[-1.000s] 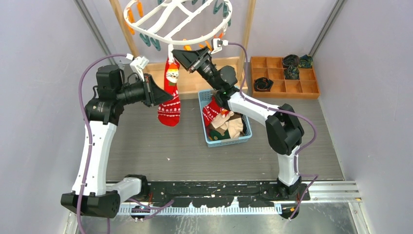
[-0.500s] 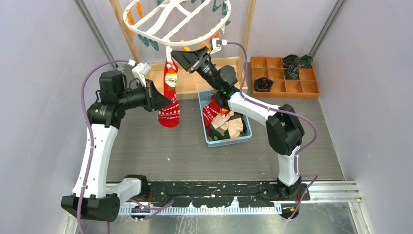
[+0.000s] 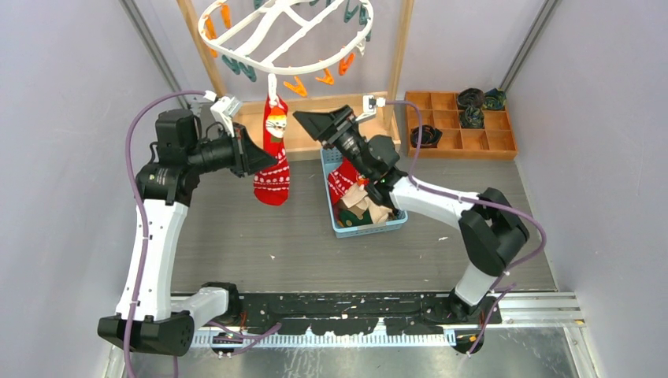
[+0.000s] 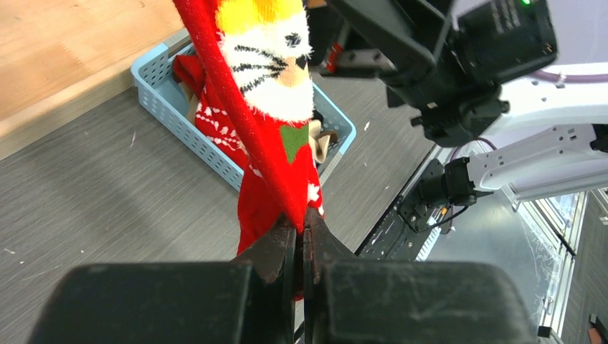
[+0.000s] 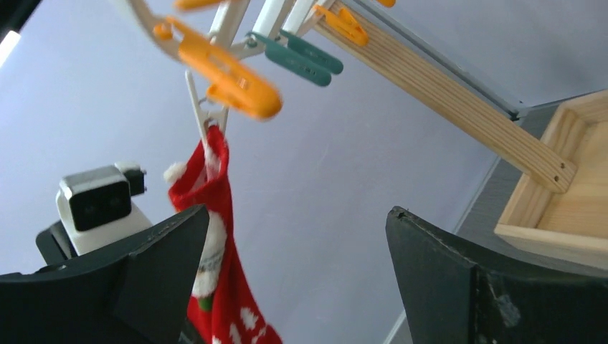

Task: Remove the socks clipped to the hanger
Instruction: Remove the sock from the hanger.

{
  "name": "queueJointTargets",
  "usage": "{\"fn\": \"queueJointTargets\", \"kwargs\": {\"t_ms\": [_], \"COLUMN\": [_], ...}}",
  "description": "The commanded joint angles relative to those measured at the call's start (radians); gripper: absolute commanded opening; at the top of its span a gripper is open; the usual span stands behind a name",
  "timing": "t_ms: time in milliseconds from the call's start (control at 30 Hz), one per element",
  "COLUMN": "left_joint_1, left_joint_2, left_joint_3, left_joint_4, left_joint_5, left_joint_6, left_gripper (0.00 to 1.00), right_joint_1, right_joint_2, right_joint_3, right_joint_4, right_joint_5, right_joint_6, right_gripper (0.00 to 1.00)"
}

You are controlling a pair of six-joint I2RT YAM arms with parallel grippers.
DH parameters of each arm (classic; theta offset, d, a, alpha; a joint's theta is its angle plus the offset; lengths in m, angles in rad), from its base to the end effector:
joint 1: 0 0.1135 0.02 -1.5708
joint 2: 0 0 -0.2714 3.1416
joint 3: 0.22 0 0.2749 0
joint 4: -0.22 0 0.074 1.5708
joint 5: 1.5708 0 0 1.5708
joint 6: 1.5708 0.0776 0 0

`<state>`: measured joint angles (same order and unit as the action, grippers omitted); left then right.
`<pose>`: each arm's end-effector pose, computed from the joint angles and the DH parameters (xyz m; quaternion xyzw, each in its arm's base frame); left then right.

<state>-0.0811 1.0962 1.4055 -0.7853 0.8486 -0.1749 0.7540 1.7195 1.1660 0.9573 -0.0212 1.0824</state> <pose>0.2391 -0.0779 0.4363 0.1776 0.7874 -0.4092 0.4256 0.3337 0.3157 0.3515 0.0813 0.5449 0.6666 0.5021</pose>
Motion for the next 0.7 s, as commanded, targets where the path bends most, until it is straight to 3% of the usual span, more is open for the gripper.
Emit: {"fn": "queueJointTargets", "kwargs": {"t_ms": [0, 133, 500, 667], "left_joint_1": [-0.005, -0.005, -0.005, -0.005], "left_joint_2": [0.002, 0.009, 0.012, 0.008], "left_joint_3": [0.030, 0.017, 0.063, 0.096], "left_joint_4": [-0.050, -0.047, -0.095, -0.123], "left_joint_5": [0.031, 0.032, 0.054, 0.030], "left_joint_6": [0.021, 0.031, 0.106, 0.133], "left_gripper": [0.00, 0.00, 0.00, 0.00], "right_joint_1": [0.078, 0.138, 0.156, 0.131], "right_joint_2": [-0.127, -0.135, 0.065, 0.135], "right_joint_3": [-0.079, -0.044, 0.364, 0.486], "right_joint_4": [-0.015, -0.014, -0.144, -0.196], "right_joint_5": [0.153, 0.188, 0.266, 0.243], "right_joint_6": [-0.141, -0.200, -0.257, -0.179], "right_gripper": [1.00, 1.00, 1.00, 0.90]}}
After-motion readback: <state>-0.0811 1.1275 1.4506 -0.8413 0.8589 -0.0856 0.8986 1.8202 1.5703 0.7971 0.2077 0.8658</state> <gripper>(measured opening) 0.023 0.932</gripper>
